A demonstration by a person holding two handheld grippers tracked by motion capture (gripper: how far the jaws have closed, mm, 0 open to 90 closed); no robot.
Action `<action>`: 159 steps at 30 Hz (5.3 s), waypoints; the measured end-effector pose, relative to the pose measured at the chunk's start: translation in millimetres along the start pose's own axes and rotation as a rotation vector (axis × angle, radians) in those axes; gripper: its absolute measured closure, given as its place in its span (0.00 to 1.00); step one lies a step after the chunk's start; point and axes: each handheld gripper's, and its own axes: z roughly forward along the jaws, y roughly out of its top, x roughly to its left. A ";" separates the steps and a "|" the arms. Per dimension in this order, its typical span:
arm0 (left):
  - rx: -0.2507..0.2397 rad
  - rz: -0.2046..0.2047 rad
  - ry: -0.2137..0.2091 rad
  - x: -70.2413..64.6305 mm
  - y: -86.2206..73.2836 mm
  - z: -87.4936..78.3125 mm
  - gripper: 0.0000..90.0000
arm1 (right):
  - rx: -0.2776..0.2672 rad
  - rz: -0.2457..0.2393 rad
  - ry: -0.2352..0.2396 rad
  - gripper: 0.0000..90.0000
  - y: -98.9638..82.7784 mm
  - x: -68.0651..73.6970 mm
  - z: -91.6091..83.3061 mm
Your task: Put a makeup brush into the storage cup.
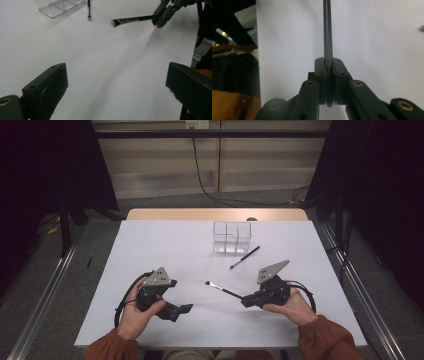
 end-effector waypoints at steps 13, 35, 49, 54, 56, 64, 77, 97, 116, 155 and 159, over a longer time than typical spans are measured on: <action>-0.026 -0.023 -0.003 2.9 -6.3 -0.5 0.05 | -0.173 0.040 -0.047 0.93 -5.3 -1.9 2.3; -0.119 0.000 0.025 -0.1 -7.3 2.2 0.04 | -0.407 -0.016 -0.041 0.93 -3.6 6.7 -5.4; -0.234 0.007 -0.029 -10.9 3.6 9.8 0.03 | -0.412 -0.017 -0.019 0.93 -1.0 9.5 -4.5; -0.257 0.010 -0.027 -14.4 7.2 14.7 0.03 | -0.410 -0.020 -0.020 0.93 -0.9 9.8 -3.8; -0.268 0.018 -0.025 -14.9 9.3 16.5 0.03 | -0.409 -0.021 -0.019 0.93 -0.5 10.1 -3.5; -0.307 0.007 -0.052 -16.2 18.9 26.7 0.04 | -0.411 -0.020 -0.016 0.93 0.6 10.6 -2.4; -0.331 0.049 -0.100 -26.3 38.6 45.6 0.07 | -0.411 -0.032 -0.010 0.93 1.5 12.1 -0.9; -0.372 -0.043 -0.099 -20.8 49.1 48.1 0.56 | -0.397 -0.034 -0.002 0.93 2.1 12.7 3.0; -0.370 -0.134 -0.241 -15.0 54.0 41.3 0.83 | -0.387 -0.062 0.012 0.93 2.6 15.0 4.5; -0.401 -0.153 -0.245 -1.2 57.0 13.2 0.93 | -0.435 0.002 -0.008 0.25 1.7 14.5 -0.5; -0.389 -0.149 -0.236 -0.9 57.3 14.0 0.93 | -0.450 0.023 -0.026 0.17 1.3 13.3 -3.3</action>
